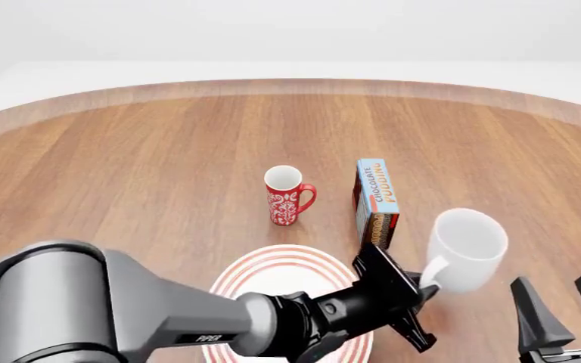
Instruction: Pick up the white mug and put it on the plate, and put the chocolate pudding to the right of the plate.
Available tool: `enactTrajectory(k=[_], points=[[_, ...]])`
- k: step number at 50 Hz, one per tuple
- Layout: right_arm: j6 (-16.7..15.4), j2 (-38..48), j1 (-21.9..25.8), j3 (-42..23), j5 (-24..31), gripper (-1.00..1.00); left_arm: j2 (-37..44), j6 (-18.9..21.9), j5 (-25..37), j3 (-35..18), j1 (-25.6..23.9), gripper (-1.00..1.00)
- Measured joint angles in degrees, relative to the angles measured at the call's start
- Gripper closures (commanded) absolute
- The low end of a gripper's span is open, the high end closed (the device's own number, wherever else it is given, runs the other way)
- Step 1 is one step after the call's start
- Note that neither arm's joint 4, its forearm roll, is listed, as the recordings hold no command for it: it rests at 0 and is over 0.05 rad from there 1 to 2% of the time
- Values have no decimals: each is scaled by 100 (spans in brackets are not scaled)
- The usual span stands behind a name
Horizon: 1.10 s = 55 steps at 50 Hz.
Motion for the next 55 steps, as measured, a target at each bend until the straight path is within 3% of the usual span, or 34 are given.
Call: enactTrajectory(k=[31, 55], points=[[-33, 0, -4, 1, -6, -100, -1741, 311, -298, 1629, -97, 100], [-49, 0, 4, 1, -12, -100, -3051, 652, -62, 2464, 96, 100]])
